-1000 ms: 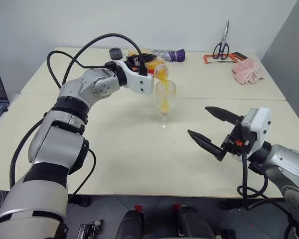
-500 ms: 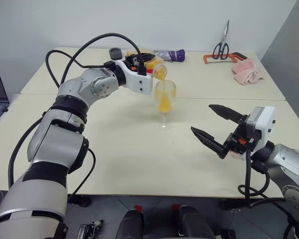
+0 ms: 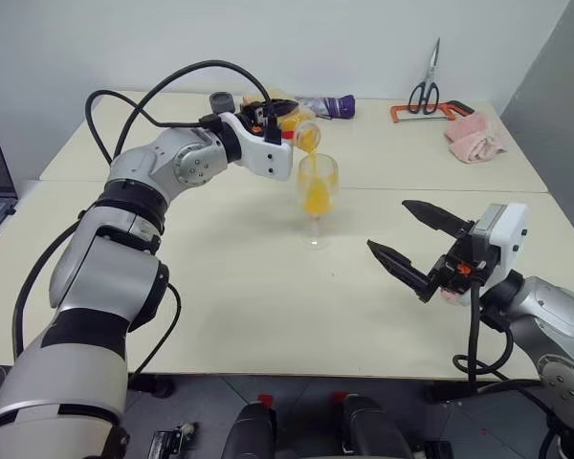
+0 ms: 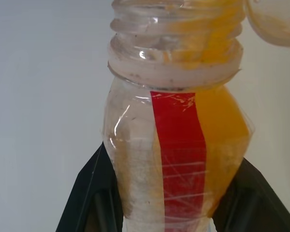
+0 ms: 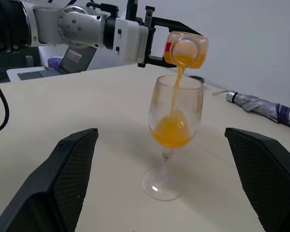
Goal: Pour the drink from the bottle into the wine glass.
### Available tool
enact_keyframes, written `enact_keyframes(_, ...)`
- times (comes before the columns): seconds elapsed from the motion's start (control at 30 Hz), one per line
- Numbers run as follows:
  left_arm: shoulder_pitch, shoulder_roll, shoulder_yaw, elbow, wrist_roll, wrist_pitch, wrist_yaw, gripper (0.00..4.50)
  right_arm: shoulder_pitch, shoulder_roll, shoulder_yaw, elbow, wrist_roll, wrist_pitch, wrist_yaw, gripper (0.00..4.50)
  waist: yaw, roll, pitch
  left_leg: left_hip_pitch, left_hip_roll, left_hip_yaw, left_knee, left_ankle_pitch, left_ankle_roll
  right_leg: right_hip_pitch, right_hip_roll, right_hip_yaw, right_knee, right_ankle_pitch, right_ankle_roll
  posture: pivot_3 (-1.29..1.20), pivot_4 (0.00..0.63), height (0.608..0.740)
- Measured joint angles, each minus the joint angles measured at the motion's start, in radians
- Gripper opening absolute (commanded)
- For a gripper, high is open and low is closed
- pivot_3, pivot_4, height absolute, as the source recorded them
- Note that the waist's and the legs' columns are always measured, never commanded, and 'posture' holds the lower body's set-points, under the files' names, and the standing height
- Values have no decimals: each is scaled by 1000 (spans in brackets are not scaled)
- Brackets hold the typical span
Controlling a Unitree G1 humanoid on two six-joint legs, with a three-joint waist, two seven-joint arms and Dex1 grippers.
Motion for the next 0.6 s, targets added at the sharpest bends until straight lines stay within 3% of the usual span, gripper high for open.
enact_keyframes(0.6, -9, 0, -6, 1, 7, 0, 11, 1797, -10, 13, 26, 3, -14, -2, -8, 4500, 0, 0, 0, 0, 0, 0, 0, 0, 0, 0, 0, 0, 0, 0, 0, 0, 150, 740)
